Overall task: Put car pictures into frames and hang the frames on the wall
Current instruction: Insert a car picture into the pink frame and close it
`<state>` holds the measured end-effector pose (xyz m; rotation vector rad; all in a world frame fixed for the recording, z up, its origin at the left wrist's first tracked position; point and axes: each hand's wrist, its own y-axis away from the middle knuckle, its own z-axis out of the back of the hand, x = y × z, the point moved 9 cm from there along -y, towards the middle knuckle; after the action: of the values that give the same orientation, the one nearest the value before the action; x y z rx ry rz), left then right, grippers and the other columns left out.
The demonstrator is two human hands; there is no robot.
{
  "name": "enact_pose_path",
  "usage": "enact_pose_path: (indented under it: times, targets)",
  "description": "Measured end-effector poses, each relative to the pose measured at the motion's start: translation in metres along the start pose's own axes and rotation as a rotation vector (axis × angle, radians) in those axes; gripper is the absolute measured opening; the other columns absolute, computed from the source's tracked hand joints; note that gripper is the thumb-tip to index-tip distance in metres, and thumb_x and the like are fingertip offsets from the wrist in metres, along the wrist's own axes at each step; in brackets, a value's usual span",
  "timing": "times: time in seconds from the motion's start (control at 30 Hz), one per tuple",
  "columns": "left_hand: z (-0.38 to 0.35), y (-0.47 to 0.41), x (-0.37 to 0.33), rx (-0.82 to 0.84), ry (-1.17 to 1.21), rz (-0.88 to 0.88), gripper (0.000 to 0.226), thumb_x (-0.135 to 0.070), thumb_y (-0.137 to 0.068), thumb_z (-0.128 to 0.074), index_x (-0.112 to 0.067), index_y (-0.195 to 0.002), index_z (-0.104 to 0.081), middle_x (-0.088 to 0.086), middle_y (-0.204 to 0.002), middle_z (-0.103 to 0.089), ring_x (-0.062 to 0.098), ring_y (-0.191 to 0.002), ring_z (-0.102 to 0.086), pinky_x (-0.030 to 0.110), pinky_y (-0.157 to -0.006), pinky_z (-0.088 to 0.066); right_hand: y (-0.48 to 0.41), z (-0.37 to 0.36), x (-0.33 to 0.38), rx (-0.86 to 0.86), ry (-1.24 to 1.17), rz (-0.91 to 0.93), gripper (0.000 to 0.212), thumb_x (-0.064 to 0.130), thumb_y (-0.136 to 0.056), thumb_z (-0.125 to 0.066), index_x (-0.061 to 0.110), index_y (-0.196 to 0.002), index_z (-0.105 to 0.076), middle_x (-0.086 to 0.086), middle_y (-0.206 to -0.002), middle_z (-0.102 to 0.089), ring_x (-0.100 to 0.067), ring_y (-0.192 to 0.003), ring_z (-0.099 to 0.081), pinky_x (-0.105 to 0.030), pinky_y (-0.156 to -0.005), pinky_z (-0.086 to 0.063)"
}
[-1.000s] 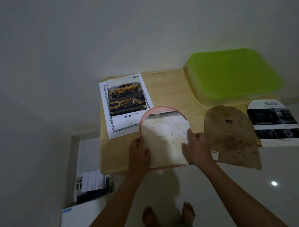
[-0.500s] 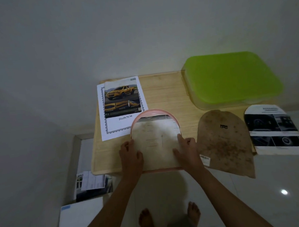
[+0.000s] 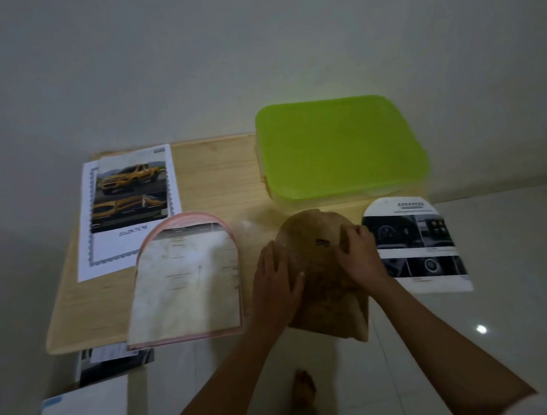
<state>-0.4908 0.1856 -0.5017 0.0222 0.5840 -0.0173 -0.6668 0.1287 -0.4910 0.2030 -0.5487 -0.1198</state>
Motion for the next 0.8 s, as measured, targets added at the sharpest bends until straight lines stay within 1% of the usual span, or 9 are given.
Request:
enact_pose_path:
  times: [0.1, 0.13, 0.23, 0.37, 0.47, 0.57, 0.73, 0.8]
  targets:
    - [-0.028, 0.001, 0.003, 0.073, -0.119, -0.019, 0.076, -0.062, -0.087, -0.027, -0.018, -0.147, -0.017, 0.017, -0.155, -0.01, 0.03, -0.143, -0.005, 0.039, -0.114, -0.007, -0.009, -0.003, 0.001, -0.025, 0.014, 0.049, 0.044, 0.018, -0.089, -0.054, 0.005, -0.129, -0.04, -0.015, -0.136, -0.037, -0.028, -0.126, -0.033, -0.034, -0.1, -0.035]
    - [-0.032, 0.003, 0.007, 0.077, -0.156, -0.025, 0.076, -0.064, -0.087, -0.025, -0.02, -0.148, -0.014, 0.016, -0.155, -0.007, 0.028, -0.143, -0.002, 0.039, -0.114, -0.006, -0.011, -0.004, 0.001, -0.038, 0.009, 0.065, 0.048, 0.017, -0.088, -0.054, 0.005, -0.131, -0.037, -0.015, -0.137, -0.036, -0.028, -0.128, -0.032, -0.033, -0.102, -0.034]
    - [-0.035, 0.009, 0.014, 0.069, -0.221, -0.039, 0.074, -0.064, -0.089, -0.023, -0.02, -0.147, -0.012, 0.016, -0.155, -0.009, 0.028, -0.143, -0.006, 0.041, -0.114, -0.013, -0.014, -0.007, -0.001, -0.056, 0.02, 0.073, 0.055, 0.021, -0.089, -0.053, 0.006, -0.137, -0.031, -0.014, -0.141, -0.033, -0.029, -0.132, -0.027, -0.035, -0.105, -0.033]
    - [-0.036, 0.012, 0.015, 0.057, -0.247, 0.002, 0.075, -0.064, -0.09, -0.021, -0.017, -0.148, -0.009, 0.015, -0.155, -0.008, 0.027, -0.144, -0.007, 0.04, -0.114, -0.012, -0.019, -0.007, -0.007, -0.051, 0.037, 0.03, 0.057, 0.028, -0.09, -0.053, 0.006, -0.137, -0.032, -0.014, -0.144, -0.029, -0.03, -0.134, -0.023, -0.04, -0.105, -0.033]
    - [-0.038, 0.016, 0.018, 0.044, -0.244, 0.039, 0.077, -0.065, -0.09, -0.019, -0.015, -0.147, -0.005, 0.013, -0.155, -0.005, 0.026, -0.144, -0.005, 0.039, -0.115, -0.009, -0.022, -0.007, -0.007, -0.036, 0.02, 0.017, 0.059, 0.029, -0.087, -0.057, 0.007, -0.136, -0.034, -0.014, -0.142, -0.029, -0.03, -0.133, -0.024, -0.041, -0.103, -0.035]
    - [-0.039, 0.016, 0.02, 0.037, -0.242, 0.051, 0.077, -0.065, -0.09, -0.017, -0.016, -0.147, -0.004, 0.011, -0.155, -0.002, 0.024, -0.144, -0.002, 0.037, -0.115, -0.007, -0.026, -0.008, -0.01, -0.014, 0.0, 0.008, 0.062, 0.03, -0.084, -0.061, 0.007, -0.135, -0.036, -0.015, -0.139, -0.03, -0.03, -0.131, -0.025, -0.04, -0.103, -0.033]
    - [-0.036, 0.02, 0.021, 0.008, -0.217, 0.064, 0.077, -0.063, -0.09, -0.023, -0.016, -0.147, -0.003, 0.01, -0.155, -0.003, 0.023, -0.143, -0.004, 0.038, -0.114, -0.008, -0.035, -0.009, -0.01, 0.036, -0.019, -0.027, 0.071, 0.04, -0.077, -0.068, 0.008, -0.133, -0.038, -0.017, -0.134, -0.033, -0.034, -0.126, -0.029, -0.043, -0.105, -0.029]
    - [-0.036, 0.022, 0.023, 0.004, -0.211, 0.07, 0.077, -0.063, -0.089, -0.024, -0.017, -0.147, -0.002, 0.01, -0.155, -0.004, 0.022, -0.143, -0.003, 0.036, -0.115, -0.01, -0.039, -0.01, -0.01, 0.055, -0.025, -0.039, 0.072, 0.041, -0.075, -0.07, 0.008, -0.132, -0.039, -0.018, -0.133, -0.034, -0.035, -0.125, -0.03, -0.043, -0.104, -0.029]
